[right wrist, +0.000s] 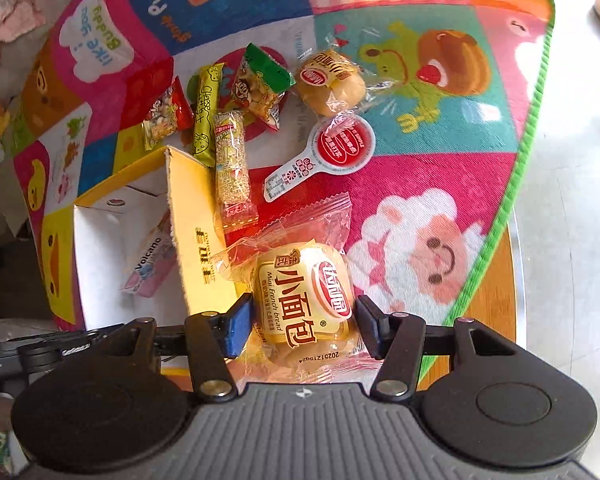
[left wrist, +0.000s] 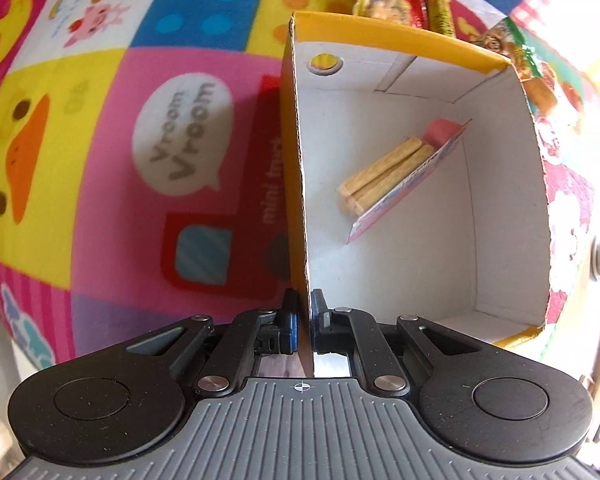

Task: Organize objects
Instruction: 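Carry the bun into the box and open the right tool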

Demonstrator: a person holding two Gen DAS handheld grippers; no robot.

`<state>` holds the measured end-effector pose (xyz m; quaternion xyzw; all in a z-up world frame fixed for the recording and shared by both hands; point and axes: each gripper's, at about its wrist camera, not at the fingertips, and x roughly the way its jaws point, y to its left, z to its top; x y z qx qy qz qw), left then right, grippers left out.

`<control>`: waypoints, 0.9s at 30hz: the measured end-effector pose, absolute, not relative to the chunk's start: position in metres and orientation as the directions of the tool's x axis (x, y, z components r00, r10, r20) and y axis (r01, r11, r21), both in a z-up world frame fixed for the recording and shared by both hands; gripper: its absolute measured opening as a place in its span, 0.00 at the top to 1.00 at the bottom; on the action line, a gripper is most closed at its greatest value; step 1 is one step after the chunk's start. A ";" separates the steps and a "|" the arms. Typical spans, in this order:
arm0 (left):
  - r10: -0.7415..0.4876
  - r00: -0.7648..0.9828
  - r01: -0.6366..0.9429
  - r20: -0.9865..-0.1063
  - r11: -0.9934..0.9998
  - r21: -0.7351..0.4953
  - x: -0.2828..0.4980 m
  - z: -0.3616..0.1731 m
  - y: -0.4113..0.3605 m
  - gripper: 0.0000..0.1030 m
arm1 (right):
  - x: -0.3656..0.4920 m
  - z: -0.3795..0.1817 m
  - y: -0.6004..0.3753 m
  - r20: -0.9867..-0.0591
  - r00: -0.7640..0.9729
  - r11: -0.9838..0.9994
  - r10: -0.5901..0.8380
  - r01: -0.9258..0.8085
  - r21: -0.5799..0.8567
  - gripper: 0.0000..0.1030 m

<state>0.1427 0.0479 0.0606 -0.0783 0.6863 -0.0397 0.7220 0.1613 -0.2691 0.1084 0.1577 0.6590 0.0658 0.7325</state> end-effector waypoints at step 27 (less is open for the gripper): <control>-0.261 0.111 0.065 -0.959 0.965 -0.256 0.149 0.062 0.085 0.89 | 0.024 0.212 -0.165 -0.940 0.198 0.933 0.278 0.178 0.314 0.47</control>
